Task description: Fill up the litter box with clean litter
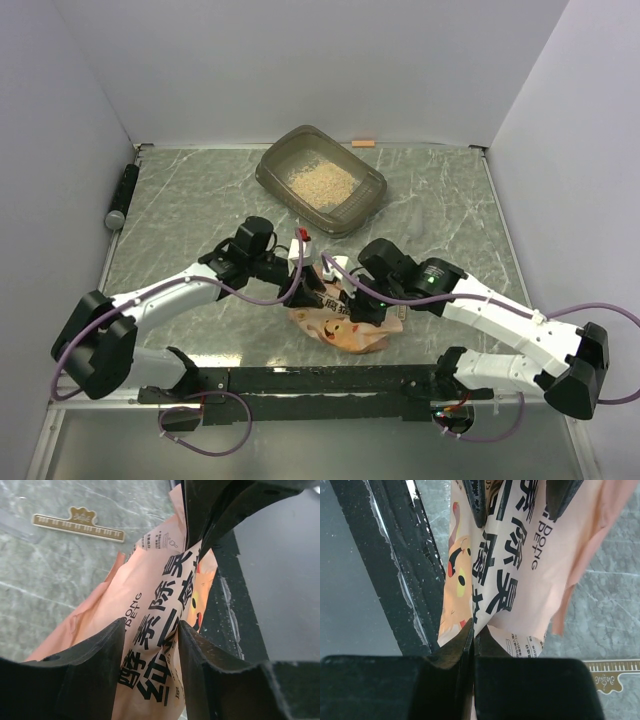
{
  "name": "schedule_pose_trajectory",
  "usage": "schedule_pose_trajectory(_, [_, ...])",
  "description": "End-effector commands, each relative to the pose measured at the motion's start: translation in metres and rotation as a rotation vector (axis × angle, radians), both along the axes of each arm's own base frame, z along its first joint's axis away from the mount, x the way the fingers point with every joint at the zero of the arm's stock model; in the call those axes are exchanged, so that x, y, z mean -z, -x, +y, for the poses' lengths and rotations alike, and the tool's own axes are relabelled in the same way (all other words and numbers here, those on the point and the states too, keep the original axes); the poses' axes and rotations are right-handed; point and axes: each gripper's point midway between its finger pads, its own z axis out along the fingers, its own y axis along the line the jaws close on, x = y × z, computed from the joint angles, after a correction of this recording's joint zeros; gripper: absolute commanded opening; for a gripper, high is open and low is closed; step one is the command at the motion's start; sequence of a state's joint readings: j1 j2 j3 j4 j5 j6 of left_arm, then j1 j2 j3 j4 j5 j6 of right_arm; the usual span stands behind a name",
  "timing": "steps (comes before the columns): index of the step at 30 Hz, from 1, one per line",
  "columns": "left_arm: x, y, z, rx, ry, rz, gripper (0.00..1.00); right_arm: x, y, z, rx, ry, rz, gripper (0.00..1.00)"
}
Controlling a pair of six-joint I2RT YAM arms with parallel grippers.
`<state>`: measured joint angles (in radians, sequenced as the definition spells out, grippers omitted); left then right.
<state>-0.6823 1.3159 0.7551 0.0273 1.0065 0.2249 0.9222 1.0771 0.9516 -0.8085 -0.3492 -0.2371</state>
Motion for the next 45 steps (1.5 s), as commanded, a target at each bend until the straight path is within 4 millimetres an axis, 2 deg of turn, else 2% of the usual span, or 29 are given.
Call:
schedule_pose_trajectory(1, [-0.012, 0.007, -0.009, 0.094, 0.05, -0.029, 0.51, -0.043, -0.004, 0.019, -0.03, -0.191, -0.077, 0.0])
schedule_pose_trajectory(5, [0.0, 0.009, -0.012, 0.11, 0.008, 0.003, 0.51, -0.042, -0.002, 0.017, -0.03, -0.198, -0.08, 0.0])
schedule_pose_trajectory(8, [0.007, 0.011, -0.012, 0.124, -0.017, 0.017, 0.4, -0.039, -0.001, 0.016, -0.03, -0.194, -0.079, 0.0])
schedule_pose_trajectory(9, [0.008, 0.013, -0.012, 0.131, -0.026, 0.025, 0.27, -0.039, -0.003, 0.015, -0.022, -0.192, -0.087, 0.0])
schedule_pose_trajectory(12, [0.018, 0.017, -0.013, 0.152, -0.067, 0.049, 0.01, -0.036, -0.006, 0.013, -0.005, -0.179, -0.097, 0.0])
schedule_pose_trajectory(15, [0.022, 0.015, -0.013, 0.132, -0.105, 0.054, 0.01, -0.037, -0.011, 0.012, 0.011, -0.174, -0.116, 0.0])
schedule_pose_trajectory(16, [0.016, 0.013, -0.013, 0.118, -0.108, 0.04, 0.01, -0.039, -0.015, 0.012, 0.022, -0.171, -0.126, 0.0])
schedule_pose_trajectory(17, [0.018, 0.005, -0.01, 0.068, -0.138, 0.018, 0.01, -0.04, -0.019, 0.012, 0.034, -0.162, -0.138, 0.0])
schedule_pose_trajectory(20, [0.006, -0.009, 0.001, -0.055, -0.168, -0.033, 0.01, -0.042, -0.04, 0.012, 0.088, -0.132, -0.178, 0.0])
schedule_pose_trajectory(21, [-0.01, -0.01, 0.005, -0.091, -0.144, -0.068, 0.01, -0.042, -0.044, 0.013, 0.095, -0.128, -0.182, 0.0])
schedule_pose_trajectory(23, [-0.016, -0.011, 0.014, -0.161, -0.149, -0.078, 0.01, -0.044, -0.058, 0.018, 0.11, -0.118, -0.199, 0.0])
schedule_pose_trajectory(24, [-0.028, -0.017, 0.023, -0.234, -0.143, -0.126, 0.01, -0.054, -0.065, 0.023, 0.108, -0.133, -0.217, 0.0])
schedule_pose_trajectory(26, [-0.032, -0.018, 0.033, -0.296, -0.151, -0.127, 0.01, -0.053, -0.076, 0.031, 0.101, -0.113, -0.221, 0.0])
schedule_pose_trajectory(27, [-0.039, -0.021, 0.04, -0.342, -0.148, -0.157, 0.01, -0.064, -0.083, 0.035, 0.097, -0.126, -0.239, 0.0])
schedule_pose_trajectory(32, [-0.021, -0.019, 0.063, -0.42, -0.197, -0.127, 0.01, -0.054, -0.09, 0.055, 0.006, -0.08, -0.18, 0.0])
schedule_pose_trajectory(33, [-0.015, -0.016, 0.067, -0.425, -0.201, -0.12, 0.01, -0.045, -0.088, 0.056, -0.007, -0.068, -0.164, 0.0])
schedule_pose_trajectory(38, [-0.009, -0.013, 0.068, -0.437, -0.168, -0.11, 0.01, -0.029, -0.078, 0.062, -0.102, -0.088, -0.147, 0.0])
schedule_pose_trajectory(39, [-0.006, -0.014, 0.068, -0.436, -0.176, -0.103, 0.01, -0.027, -0.076, 0.06, -0.115, -0.092, -0.144, 0.12])
schedule_pose_trajectory(42, [-0.002, -0.013, 0.066, -0.427, -0.186, -0.088, 0.01, -0.028, -0.072, 0.055, -0.132, -0.101, -0.171, 0.33])
schedule_pose_trajectory(45, [0.0, -0.012, 0.064, -0.414, -0.185, -0.081, 0.01, -0.038, -0.077, 0.048, -0.108, -0.106, -0.236, 0.41])
